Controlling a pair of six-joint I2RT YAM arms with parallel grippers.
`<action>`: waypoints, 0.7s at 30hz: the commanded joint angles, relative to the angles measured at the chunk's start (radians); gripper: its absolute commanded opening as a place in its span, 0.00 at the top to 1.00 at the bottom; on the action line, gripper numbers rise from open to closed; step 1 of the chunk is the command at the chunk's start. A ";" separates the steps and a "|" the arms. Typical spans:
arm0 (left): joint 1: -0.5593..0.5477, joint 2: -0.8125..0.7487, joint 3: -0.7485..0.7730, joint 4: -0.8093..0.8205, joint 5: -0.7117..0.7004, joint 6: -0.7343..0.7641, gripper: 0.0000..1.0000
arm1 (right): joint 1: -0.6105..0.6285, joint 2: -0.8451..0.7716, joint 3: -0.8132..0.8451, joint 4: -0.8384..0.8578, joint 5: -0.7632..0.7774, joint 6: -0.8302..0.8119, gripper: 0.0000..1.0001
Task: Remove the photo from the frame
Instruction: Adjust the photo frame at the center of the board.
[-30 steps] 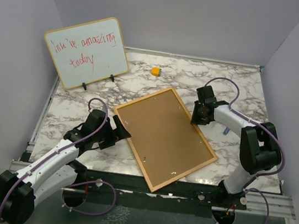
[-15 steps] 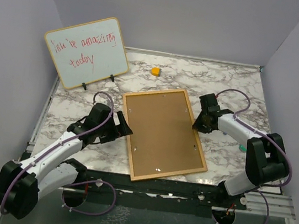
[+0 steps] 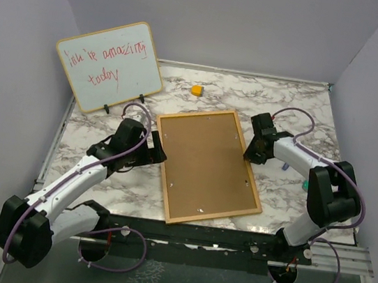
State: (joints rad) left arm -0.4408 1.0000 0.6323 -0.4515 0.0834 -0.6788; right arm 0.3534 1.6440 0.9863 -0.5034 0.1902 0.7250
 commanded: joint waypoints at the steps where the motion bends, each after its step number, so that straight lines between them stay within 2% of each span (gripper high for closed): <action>1: -0.003 0.011 0.049 -0.043 -0.072 0.086 0.01 | -0.011 -0.004 0.015 -0.052 0.050 0.027 0.71; 4: -0.003 -0.006 0.028 -0.022 -0.124 0.056 0.01 | -0.011 -0.012 0.056 -0.089 0.046 -0.028 0.59; 8: -0.003 -0.043 -0.004 0.014 -0.118 0.033 0.01 | -0.011 -0.024 0.118 -0.147 0.039 -0.085 0.37; 11: -0.003 -0.070 -0.027 0.033 -0.121 0.015 0.01 | -0.010 -0.051 0.149 -0.181 0.030 -0.103 0.28; 16: -0.003 -0.085 -0.036 0.036 -0.147 0.004 0.01 | -0.009 -0.119 0.164 -0.193 -0.054 -0.142 0.26; 21: -0.003 -0.063 -0.036 0.036 -0.150 0.005 0.01 | -0.008 -0.165 0.146 -0.201 -0.076 -0.123 0.27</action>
State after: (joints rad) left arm -0.4408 0.9276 0.6052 -0.4377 -0.0357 -0.6651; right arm 0.3470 1.5185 1.1263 -0.6590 0.1577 0.6102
